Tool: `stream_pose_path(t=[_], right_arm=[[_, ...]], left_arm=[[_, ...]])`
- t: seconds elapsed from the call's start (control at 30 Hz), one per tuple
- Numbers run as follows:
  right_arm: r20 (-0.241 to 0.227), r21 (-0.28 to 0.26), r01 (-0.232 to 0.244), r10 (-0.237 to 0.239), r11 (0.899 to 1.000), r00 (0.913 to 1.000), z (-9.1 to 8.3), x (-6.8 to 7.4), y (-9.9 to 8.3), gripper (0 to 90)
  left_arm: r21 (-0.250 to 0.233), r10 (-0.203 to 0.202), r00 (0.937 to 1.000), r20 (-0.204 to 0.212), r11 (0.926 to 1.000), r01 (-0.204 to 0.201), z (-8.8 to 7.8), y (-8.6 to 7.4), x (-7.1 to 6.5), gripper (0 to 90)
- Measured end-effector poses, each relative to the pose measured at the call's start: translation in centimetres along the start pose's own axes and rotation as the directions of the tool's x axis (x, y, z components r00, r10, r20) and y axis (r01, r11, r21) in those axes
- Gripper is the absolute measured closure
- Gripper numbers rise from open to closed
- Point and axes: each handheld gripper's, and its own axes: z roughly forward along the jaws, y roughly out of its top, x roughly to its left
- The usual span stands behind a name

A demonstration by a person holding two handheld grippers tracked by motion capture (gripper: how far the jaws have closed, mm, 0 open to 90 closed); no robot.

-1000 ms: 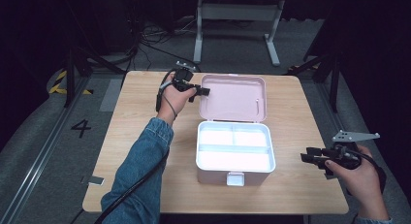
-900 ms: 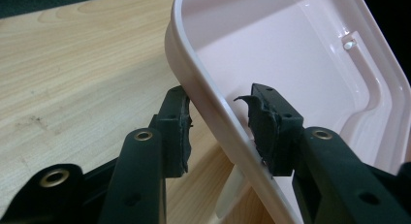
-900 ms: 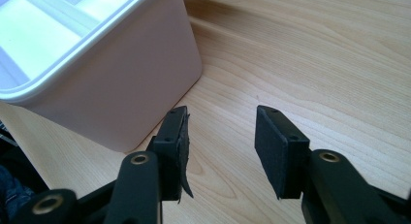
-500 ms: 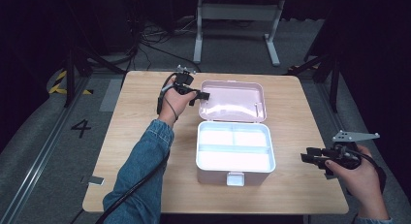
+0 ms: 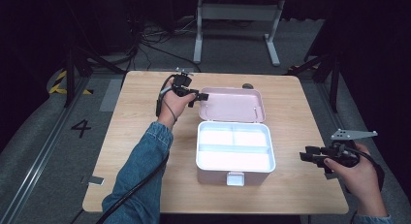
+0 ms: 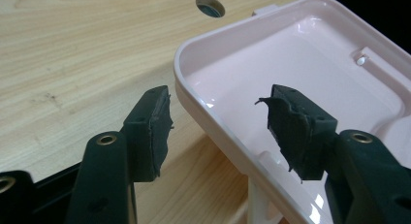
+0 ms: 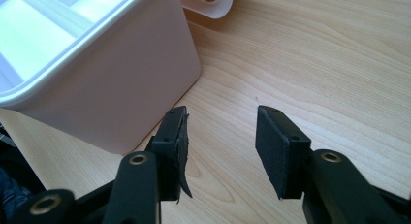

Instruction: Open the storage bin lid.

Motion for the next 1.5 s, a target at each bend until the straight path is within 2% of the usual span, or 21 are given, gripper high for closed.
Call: stream_pose_path(t=[0.07,0.23,0.37,0.4,0.43,0.5,0.6,0.7,0.73,0.77,0.8,0.87,1.0,1.07,1.27,1.4,1.43,1.47,1.5], right_arm=[[-0.001,-0.001,0.004,-0.004,1.0,1.0,0.2,-0.1,0.2,56.1],[-0.01,0.004,0.018,-0.018,1.0,0.9998,0.8,-0.2,0.8,55.5],[-0.017,0.009,0.027,-0.027,1.0,0.9995,1.5,-0.4,1.4,55.5],[-0.017,0.009,0.027,-0.027,1.0,0.9995,1.5,-0.4,1.4,55.5],[-0.027,0.012,0.032,-0.032,0.999,0.9991,1.9,-0.4,1.8,55.5],[-0.033,0.014,0.037,-0.036,0.999,0.9988,2.1,-0.4,2.0,55.5],[-0.045,0.019,0.049,-0.049,0.999,0.9978,2.8,-0.4,2.6,55.5],[-0.056,0.026,0.057,-0.056,0.998,0.9968,3.4,-0.3,3.1,55.5],[-0.061,0.026,0.063,-0.061,0.998,0.9963,3.6,-0.4,3.3,55.5],[-0.06,0.029,0.065,-0.063,0.997,0.9962,3.6,-0.4,3.4,55.5],[-0.056,0.029,0.07,-0.069,0.997,0.9961,3.6,-0.4,3.4,55.5],[-0.053,0.032,0.069,-0.067,0.997,0.9963,3.6,-0.5,3.6,55.5],[-0.043,0.045,0.063,-0.061,0.997,0.9972,3.6,-0.9,3.5,55.2],[-0.035,0.056,0.057,-0.055,0.997,0.9979,3.7,-1.2,3.4,55.2],[-0.023,0.083,0.039,-0.038,0.996,0.999,4.0,-1.9,3.0,55.0],[-0.016,0.087,0.028,-0.027,0.996,0.9995,4.0,-2.3,2.9,54.9],[-0.014,0.09,0.026,-0.025,0.996,0.9996,4.1,-2.4,2.7,55.0],[-0.015,0.09,0.023,-0.022,0.996,0.9997,4.0,-2.4,2.7,54.9],[-0.016,0.09,0.022,-0.02,0.996,0.9997,4.0,-2.5,2.6,55.0]], left_arm=[[-0.014,0.015,0.9998,-0.008,0.9998,-0.016,-0.8,0.1,-0.3,41.3],[-0.03,0.086,0.9959,-0.028,0.9958,-0.087,-3.4,0.3,-1.6,40.8],[-0.047,0.117,0.9925,-0.035,0.9918,-0.119,-5.9,-0.1,-2.8,40.4],[-0.047,0.117,0.9925,-0.035,0.9918,-0.119,-5.9,-0.1,-2.8,40.2],[-0.046,0.146,0.9879,-0.052,0.9878,-0.149,-7.2,-0.5,-3.3,40.2],[-0.047,0.151,0.9868,-0.058,0.987,-0.154,-7.8,-0.7,-3.5,39.9],[-0.063,0.158,0.9845,-0.076,0.9846,-0.163,-9.9,-1.7,-4.1,39.6],[-0.053,0.178,0.979,-0.1,0.9815,-0.184,-11.9,-3.0,-4.3,39.4],[-0.055,0.169,0.9798,-0.107,0.983,-0.175,-12.6,-3.6,-4.5,39.4],[-0.055,0.169,0.9798,-0.107,0.983,-0.175,-12.6,-3.6,-4.5,39.3],[-0.045,0.18,0.9753,-0.128,0.9814,-0.187,-13.6,-4.4,-4.6,39.1],[-0.042,0.172,0.9757,-0.135,0.9828,-0.18,-14.7,-5.3,-4.7,38.9],[-0.036,0.169,0.9714,-0.167,0.9835,-0.177,-16.6,-7.0,-4.7,38.8],[-0.03,0.181,0.964,-0.195,0.9813,-0.19,-17.5,-7.9,-4.7,38.6],[0.021,0.192,0.9515,-0.24,0.981,-0.193,-18.9,-9.9,-4.5,37.6],[0.008,0.182,0.9534,-0.241,0.9827,-0.185,-19.4,-10.8,-4.4,37.6],[-0.002,0.171,0.9567,-0.235,0.9843,-0.176,-19.4,-11.0,-4.4,37.4],[0.004,0.165,0.9574,-0.237,0.9855,-0.169,-19.4,-11.5,-4.4,37.2],[0.025,0.174,0.954,-0.244,0.9845,-0.174,-19.5,-11.7,-4.4,37.3]])
